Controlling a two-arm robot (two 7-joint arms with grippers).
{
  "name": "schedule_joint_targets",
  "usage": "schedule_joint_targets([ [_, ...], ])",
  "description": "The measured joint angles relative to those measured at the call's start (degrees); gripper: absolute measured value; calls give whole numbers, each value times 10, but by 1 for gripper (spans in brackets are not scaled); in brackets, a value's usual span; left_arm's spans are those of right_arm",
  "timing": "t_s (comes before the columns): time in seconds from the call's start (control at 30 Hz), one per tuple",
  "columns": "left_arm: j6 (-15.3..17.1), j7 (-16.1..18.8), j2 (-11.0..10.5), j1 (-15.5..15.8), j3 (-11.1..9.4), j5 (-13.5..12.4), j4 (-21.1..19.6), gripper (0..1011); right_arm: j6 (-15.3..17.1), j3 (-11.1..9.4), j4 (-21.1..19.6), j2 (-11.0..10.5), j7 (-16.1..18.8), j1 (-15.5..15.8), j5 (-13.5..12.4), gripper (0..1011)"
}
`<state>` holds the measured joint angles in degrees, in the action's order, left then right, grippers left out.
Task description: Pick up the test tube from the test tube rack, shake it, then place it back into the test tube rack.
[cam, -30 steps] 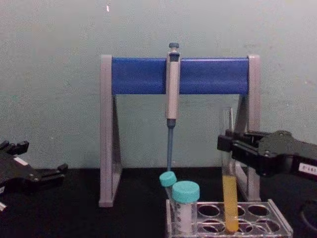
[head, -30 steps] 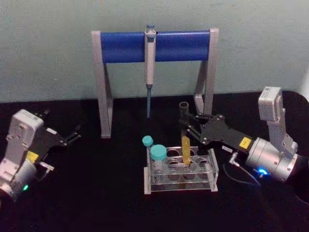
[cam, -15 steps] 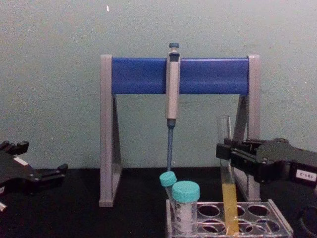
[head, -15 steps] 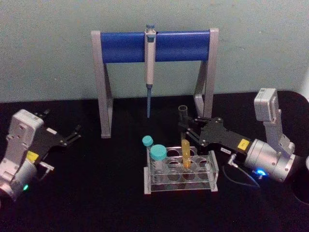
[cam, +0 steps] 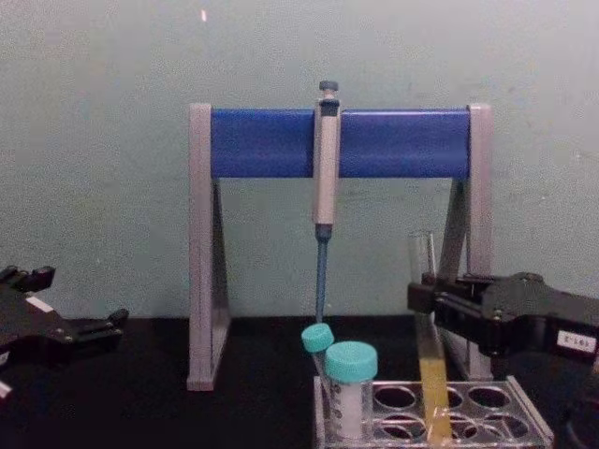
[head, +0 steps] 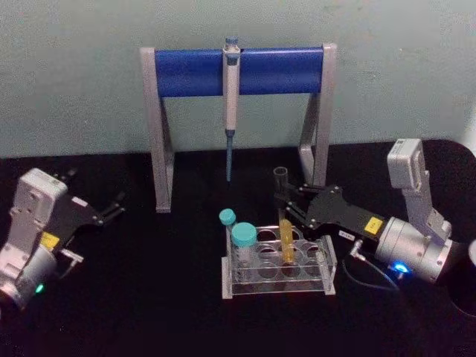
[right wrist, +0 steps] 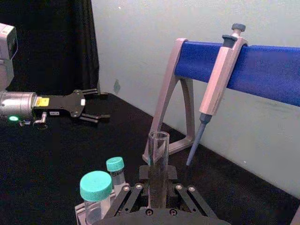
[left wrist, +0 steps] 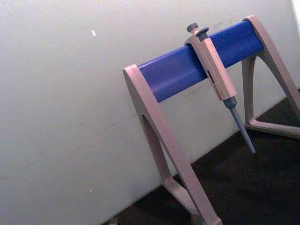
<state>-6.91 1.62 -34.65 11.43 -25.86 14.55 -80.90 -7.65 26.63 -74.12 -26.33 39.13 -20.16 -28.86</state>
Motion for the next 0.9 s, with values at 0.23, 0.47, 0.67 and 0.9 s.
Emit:
schedule_joint_targets([
  [0.23,0,0,0,0,0,0,0,1001,2,1,4,1,-1,-1,0,218],
  [0.47,0,0,0,0,0,0,0,1001,8,0,5,1,-6,-1,-1,218],
  [0.67,0,0,0,0,0,0,0,1001,15,0,3,1,-12,0,0,218],
  [0.9,0,0,0,0,0,0,0,1001,17,0,2,0,-13,0,0,218],
])
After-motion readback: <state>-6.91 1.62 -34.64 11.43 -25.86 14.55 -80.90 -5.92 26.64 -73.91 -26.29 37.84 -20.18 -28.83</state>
